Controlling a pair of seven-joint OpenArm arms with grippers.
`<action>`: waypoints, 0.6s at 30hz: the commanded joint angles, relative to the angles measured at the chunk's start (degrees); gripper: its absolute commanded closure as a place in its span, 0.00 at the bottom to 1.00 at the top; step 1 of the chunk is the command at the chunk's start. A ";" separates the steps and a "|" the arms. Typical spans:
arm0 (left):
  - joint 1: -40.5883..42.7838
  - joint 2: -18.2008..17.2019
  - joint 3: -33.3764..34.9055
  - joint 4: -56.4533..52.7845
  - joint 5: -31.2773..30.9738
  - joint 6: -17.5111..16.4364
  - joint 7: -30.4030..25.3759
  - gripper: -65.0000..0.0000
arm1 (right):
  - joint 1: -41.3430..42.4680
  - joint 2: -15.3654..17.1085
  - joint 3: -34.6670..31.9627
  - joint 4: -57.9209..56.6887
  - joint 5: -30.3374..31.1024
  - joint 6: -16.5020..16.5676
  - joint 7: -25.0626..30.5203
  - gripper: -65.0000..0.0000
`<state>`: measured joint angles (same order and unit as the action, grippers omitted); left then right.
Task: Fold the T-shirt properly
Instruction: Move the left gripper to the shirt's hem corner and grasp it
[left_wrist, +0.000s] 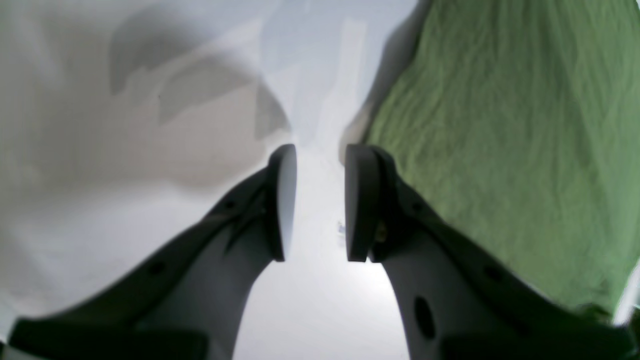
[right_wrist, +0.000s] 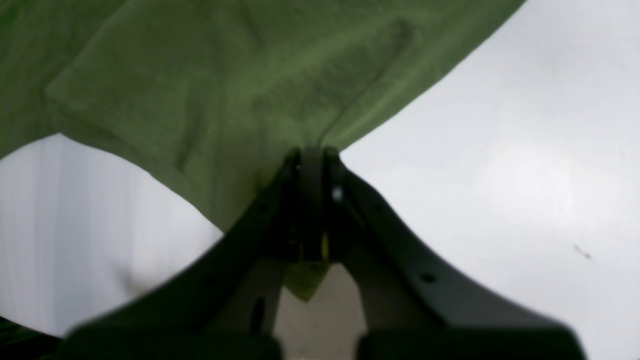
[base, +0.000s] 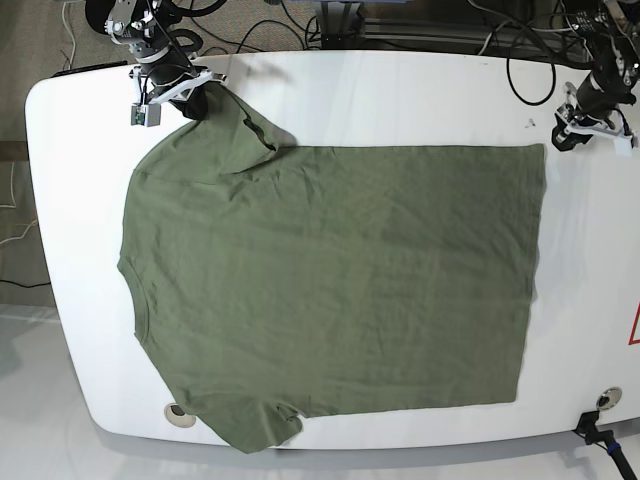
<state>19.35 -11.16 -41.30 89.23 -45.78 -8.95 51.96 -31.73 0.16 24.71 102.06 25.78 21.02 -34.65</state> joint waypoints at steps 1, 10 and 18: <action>-1.41 -0.55 0.55 0.48 0.54 -0.19 -1.44 0.77 | -0.47 0.24 0.21 0.26 -1.01 -0.27 -1.34 1.00; -5.00 -0.59 5.21 -1.43 2.99 -0.08 -2.62 0.77 | -0.34 0.38 0.15 -0.19 -0.92 -0.31 -0.97 1.00; -4.63 0.09 6.89 -2.37 3.77 -0.02 -1.54 0.78 | -0.45 0.13 0.20 -0.82 -1.52 0.00 -0.92 1.00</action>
<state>14.61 -10.63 -34.37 86.54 -42.28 -9.04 49.67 -31.46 0.36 24.71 101.41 25.76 21.37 -34.06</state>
